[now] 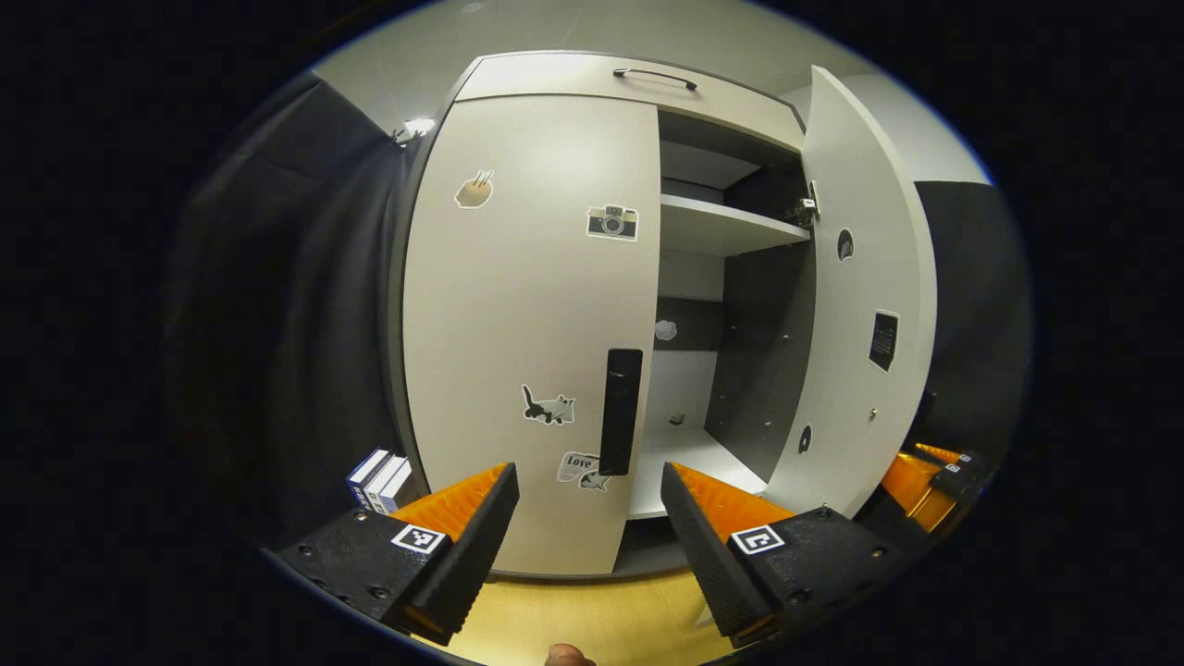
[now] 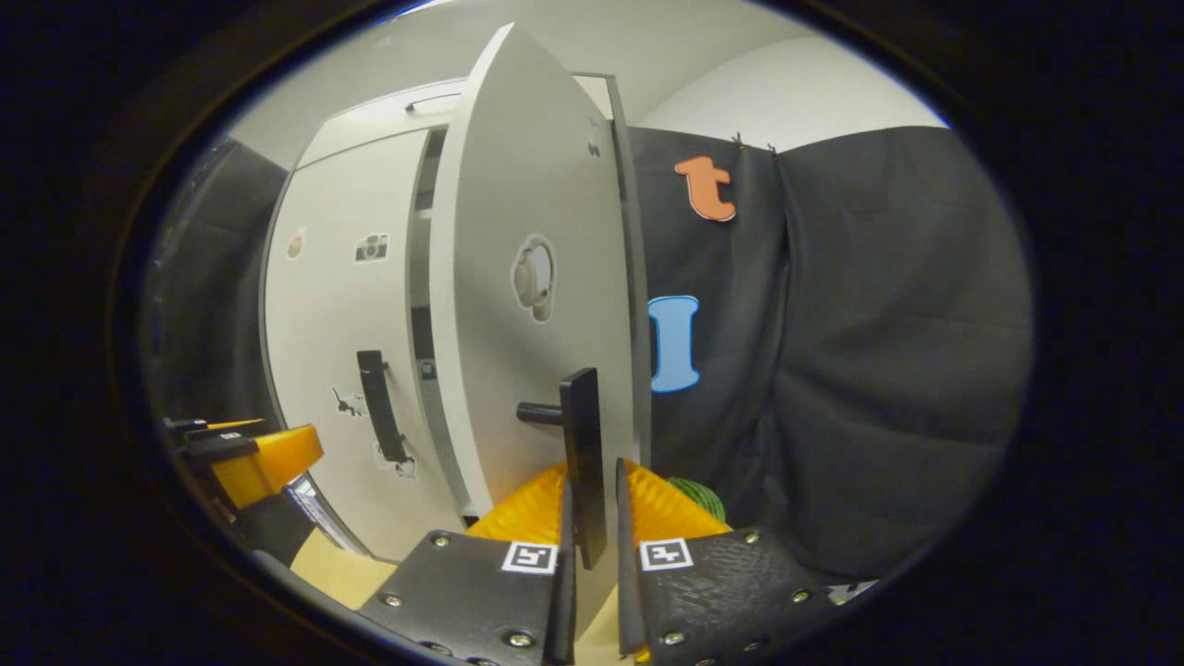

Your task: Open the right door of the double-door shoe cabinet with the right hand, and open the left door with the left hand.

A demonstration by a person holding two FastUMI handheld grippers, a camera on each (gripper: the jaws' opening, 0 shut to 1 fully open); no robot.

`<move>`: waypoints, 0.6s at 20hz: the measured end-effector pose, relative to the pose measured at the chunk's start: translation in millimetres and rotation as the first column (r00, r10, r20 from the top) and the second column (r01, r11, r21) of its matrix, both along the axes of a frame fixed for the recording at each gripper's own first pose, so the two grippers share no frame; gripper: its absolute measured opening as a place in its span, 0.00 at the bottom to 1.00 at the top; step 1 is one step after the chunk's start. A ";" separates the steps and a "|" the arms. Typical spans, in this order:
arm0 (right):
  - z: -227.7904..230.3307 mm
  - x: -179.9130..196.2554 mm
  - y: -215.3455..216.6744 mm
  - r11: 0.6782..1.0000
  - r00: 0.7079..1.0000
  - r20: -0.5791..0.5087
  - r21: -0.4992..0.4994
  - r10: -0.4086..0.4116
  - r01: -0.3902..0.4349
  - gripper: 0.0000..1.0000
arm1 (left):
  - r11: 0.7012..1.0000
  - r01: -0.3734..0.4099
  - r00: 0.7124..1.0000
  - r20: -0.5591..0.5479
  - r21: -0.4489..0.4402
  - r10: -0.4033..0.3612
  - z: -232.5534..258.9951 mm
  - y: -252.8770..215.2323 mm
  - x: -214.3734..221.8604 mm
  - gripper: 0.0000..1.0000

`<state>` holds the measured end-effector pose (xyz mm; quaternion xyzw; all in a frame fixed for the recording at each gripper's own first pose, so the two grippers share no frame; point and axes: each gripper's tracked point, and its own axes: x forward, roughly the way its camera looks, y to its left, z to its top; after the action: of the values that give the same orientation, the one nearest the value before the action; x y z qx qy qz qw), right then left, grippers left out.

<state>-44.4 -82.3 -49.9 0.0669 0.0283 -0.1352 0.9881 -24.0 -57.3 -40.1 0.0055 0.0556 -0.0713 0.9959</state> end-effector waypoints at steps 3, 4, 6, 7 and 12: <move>-1.3 -4.0 -10.5 1.000 1.000 -0.007 -0.003 -0.021 0.021 0.18 | 1.000 0.000 1.000 -0.007 -0.004 0.000 -2.1 -2.2 -0.4 0.96; -1.5 -5.0 -13.1 0.999 0.999 -0.008 -0.010 -0.032 0.032 0.18 | 1.000 0.003 1.000 -0.008 -0.005 -0.003 -2.2 -3.8 -1.1 0.96; -5.1 -7.2 -19.3 0.999 0.999 -0.020 -0.017 -0.042 0.042 0.17 | 1.000 0.006 1.000 -0.005 -0.002 -0.006 -1.2 -5.8 -2.7 0.97; -5.1 -8.2 -22.1 0.999 0.999 -0.019 -0.011 -0.046 0.046 0.17 | 1.000 0.007 1.000 -0.004 0.000 -0.007 -1.0 -7.3 -2.9 0.97; -10.5 -15.6 -49.2 0.994 0.994 -0.035 -0.029 -0.107 0.106 0.17 | 1.000 0.026 1.000 -0.008 0.003 -0.026 -2.2 -16.9 -3.6 0.97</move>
<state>-60.0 -131.5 -60.4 0.0525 0.0408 -0.1894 0.9797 -27.6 -74.2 -42.3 0.0076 0.0598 -0.0840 0.9946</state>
